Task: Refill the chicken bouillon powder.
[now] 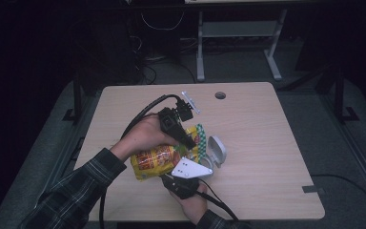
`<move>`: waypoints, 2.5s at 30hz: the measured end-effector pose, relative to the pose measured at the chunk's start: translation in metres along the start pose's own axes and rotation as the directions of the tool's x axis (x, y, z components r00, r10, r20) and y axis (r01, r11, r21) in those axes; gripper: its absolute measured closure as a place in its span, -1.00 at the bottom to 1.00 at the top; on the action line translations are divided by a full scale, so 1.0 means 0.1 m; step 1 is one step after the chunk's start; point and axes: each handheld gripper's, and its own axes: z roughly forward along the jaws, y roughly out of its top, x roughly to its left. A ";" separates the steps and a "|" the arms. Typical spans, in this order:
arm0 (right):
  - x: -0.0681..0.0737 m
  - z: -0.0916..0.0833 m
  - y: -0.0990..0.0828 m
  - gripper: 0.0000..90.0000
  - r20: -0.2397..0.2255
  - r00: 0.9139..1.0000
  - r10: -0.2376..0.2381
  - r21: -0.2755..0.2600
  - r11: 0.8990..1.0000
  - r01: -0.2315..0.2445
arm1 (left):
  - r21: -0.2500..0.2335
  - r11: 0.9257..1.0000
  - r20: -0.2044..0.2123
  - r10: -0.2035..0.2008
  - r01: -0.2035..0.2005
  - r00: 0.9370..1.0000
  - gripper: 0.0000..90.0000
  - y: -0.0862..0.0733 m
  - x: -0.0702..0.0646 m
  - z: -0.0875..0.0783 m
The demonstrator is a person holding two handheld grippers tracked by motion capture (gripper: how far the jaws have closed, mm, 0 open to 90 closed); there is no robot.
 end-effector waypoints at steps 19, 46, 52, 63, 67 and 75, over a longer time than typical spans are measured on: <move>0.00 0.00 0.00 1.00 -0.004 1.000 -0.001 0.000 1.000 0.001 | 0.011 1.000 0.000 -0.002 0.002 1.000 0.98 0.01 0.00 0.02; 0.00 -0.01 0.01 1.00 -0.012 1.000 0.001 -0.011 1.000 -0.001 | 0.028 1.000 0.001 -0.008 0.008 1.000 0.98 0.05 -0.01 0.04; 0.00 -0.01 0.01 1.00 -0.016 1.000 0.000 -0.016 1.000 0.000 | 0.034 0.999 0.000 -0.009 0.009 1.000 0.98 0.05 -0.01 0.04; 0.00 -0.02 0.02 1.00 -0.020 1.000 0.003 -0.024 1.000 -0.003 | 0.042 0.999 -0.008 -0.014 0.015 1.000 0.98 0.08 -0.03 0.05; 0.00 -0.02 0.02 1.00 -0.024 1.000 0.003 -0.027 1.000 -0.004 | 0.053 0.999 -0.010 -0.013 0.014 1.000 0.98 0.08 -0.03 0.06; 0.01 -0.02 0.03 1.00 -0.025 1.000 -0.003 -0.030 1.000 0.002 | 0.057 0.998 -0.008 -0.018 0.018 1.000 0.98 0.08 -0.03 0.06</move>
